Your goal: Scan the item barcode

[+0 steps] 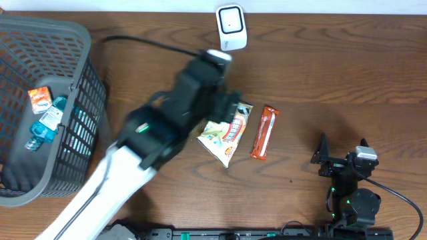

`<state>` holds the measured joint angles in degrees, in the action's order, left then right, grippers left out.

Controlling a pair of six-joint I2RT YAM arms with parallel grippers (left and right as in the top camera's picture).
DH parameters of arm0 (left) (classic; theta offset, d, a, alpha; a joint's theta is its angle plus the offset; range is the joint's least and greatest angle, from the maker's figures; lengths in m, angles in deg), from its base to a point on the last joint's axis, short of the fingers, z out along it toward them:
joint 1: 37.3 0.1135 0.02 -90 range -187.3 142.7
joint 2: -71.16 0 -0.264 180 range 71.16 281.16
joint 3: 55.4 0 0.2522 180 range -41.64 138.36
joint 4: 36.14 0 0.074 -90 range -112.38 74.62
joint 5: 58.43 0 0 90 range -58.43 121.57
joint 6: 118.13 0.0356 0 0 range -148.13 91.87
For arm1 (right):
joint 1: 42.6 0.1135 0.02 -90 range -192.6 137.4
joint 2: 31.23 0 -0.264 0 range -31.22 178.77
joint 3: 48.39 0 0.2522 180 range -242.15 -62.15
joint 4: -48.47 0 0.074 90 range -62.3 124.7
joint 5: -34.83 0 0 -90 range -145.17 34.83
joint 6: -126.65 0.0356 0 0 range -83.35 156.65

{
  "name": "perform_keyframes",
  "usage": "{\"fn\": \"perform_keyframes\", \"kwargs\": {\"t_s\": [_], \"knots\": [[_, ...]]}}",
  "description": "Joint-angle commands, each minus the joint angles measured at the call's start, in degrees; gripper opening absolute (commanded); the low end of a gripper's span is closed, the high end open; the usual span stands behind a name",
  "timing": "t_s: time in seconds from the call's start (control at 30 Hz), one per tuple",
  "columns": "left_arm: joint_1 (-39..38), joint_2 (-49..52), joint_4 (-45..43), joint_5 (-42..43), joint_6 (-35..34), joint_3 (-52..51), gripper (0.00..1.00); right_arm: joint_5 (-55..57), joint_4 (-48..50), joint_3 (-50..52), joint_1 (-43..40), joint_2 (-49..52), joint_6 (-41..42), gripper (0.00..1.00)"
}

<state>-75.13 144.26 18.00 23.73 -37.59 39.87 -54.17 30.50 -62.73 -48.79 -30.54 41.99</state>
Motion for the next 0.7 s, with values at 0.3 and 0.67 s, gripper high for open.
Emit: {"fn": "perform_keyframes", "kwargs": {"t_s": [0.3,0.67], "knots": [[18.18,-10.73,5.05,-16.9,-1.64,0.7,0.96,-0.28,-0.04,0.28,-0.5,-0.2,-0.94,0.99],[41.59,-9.55,11.45,-16.85,-19.87,0.68,0.96,-0.28,-0.02,0.28,-0.5,-0.2,-0.94,0.99]]}}
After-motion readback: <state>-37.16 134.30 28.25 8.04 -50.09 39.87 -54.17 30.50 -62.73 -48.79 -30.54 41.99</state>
